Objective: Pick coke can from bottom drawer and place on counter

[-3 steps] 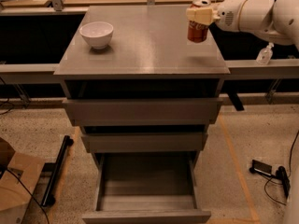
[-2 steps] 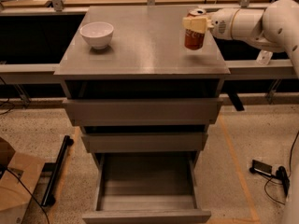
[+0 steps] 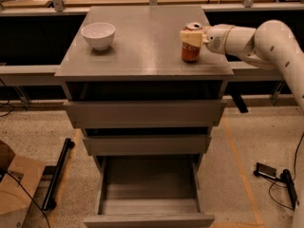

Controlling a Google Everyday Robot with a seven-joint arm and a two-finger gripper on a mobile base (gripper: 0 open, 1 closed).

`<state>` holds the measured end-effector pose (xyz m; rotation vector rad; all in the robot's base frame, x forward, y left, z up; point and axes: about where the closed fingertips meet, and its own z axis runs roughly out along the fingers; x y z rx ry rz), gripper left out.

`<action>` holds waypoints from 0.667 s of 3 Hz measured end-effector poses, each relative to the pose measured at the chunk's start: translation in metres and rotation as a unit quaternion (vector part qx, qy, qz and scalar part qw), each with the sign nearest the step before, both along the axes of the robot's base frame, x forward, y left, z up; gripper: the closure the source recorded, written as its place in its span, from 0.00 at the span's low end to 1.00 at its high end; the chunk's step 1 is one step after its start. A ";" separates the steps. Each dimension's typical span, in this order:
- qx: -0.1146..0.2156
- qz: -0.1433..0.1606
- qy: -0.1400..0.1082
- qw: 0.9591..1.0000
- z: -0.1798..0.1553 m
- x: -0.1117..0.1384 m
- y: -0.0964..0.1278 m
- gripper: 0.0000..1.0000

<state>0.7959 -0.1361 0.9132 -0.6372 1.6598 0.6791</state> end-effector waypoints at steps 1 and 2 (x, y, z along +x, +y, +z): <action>0.012 0.006 -0.020 1.000 -0.005 -0.005 0.003 0.36; 0.012 0.009 -0.022 1.000 -0.005 -0.006 0.007 0.12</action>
Offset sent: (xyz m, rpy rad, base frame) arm -0.0049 0.0023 -0.0050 0.0218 -0.0357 0.0101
